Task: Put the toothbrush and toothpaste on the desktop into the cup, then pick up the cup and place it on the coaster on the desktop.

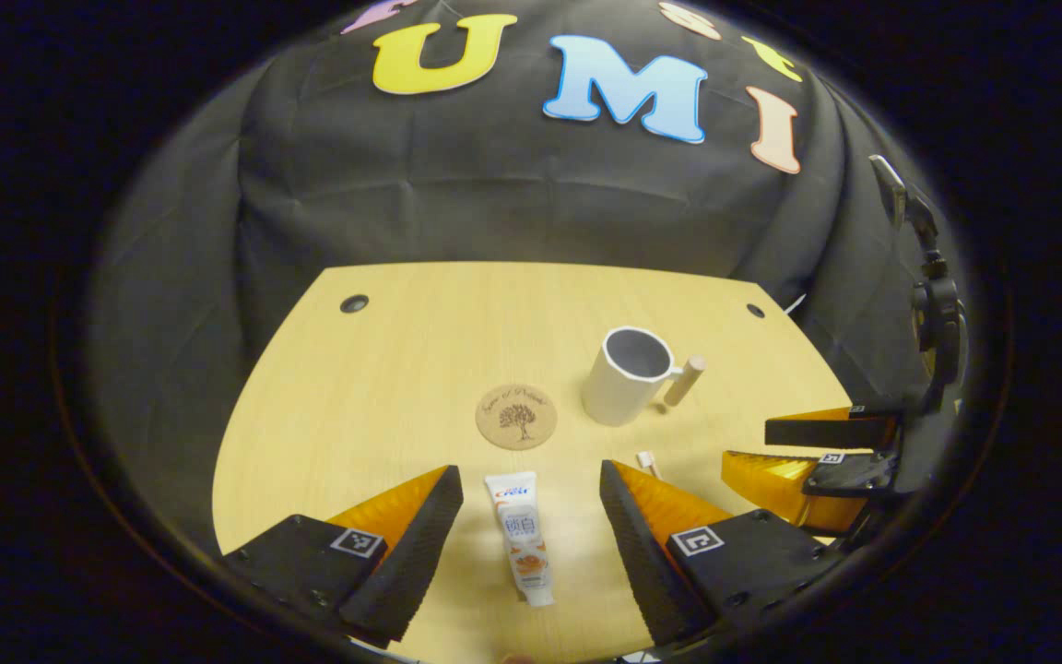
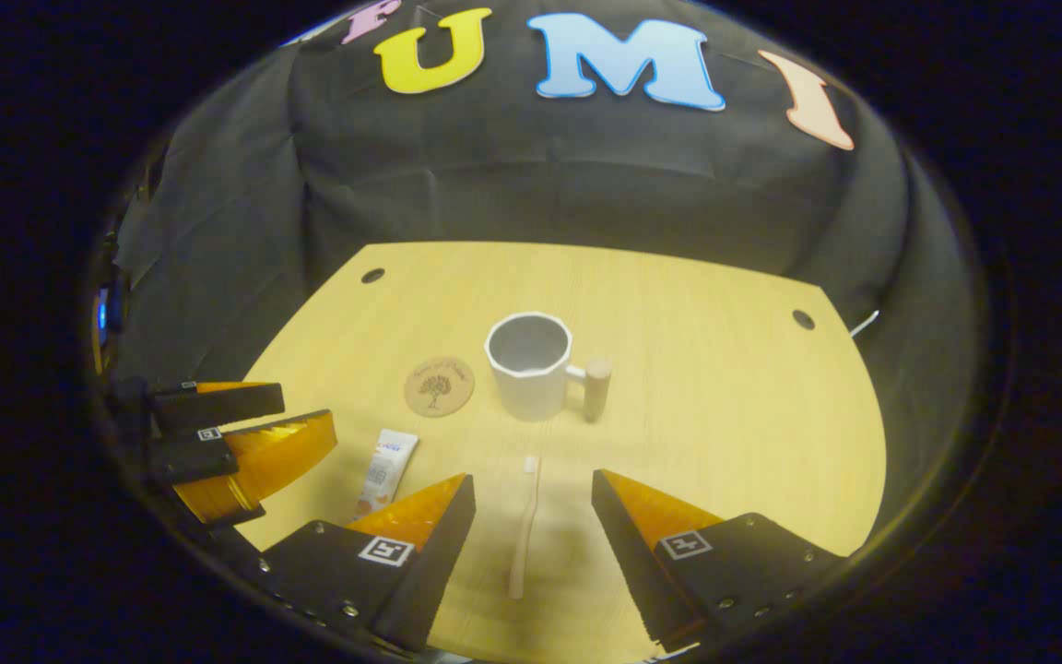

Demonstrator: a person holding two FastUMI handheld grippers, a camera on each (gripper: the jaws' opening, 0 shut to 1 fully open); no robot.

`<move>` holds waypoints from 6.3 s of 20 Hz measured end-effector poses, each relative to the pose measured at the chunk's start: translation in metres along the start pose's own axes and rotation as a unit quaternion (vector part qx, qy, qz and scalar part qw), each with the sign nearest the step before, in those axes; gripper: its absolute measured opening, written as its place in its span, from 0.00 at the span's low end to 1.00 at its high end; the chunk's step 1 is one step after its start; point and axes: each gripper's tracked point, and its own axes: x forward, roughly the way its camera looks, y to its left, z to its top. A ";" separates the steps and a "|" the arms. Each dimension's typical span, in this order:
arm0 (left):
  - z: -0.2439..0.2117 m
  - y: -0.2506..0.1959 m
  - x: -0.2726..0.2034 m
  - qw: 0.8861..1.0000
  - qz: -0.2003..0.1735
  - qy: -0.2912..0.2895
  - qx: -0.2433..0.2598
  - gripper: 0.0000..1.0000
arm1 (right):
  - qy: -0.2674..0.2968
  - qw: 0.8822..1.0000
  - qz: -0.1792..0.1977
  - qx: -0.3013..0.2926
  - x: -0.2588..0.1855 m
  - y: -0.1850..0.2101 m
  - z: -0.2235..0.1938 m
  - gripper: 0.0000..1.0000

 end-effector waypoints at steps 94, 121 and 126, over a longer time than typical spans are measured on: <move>-0.113 0.067 -0.008 0.986 0.096 0.112 -0.083 0.25 | -0.075 0.981 0.001 0.177 0.088 -0.054 0.210 0.02; -0.072 0.053 -0.016 0.991 0.104 0.068 -0.050 0.25 | -0.142 0.987 0.014 0.072 0.007 -0.040 0.113 0.09; -0.035 0.034 -0.010 0.995 0.092 0.030 -0.020 0.25 | -0.132 0.988 -0.004 0.082 -0.017 -0.065 0.084 0.09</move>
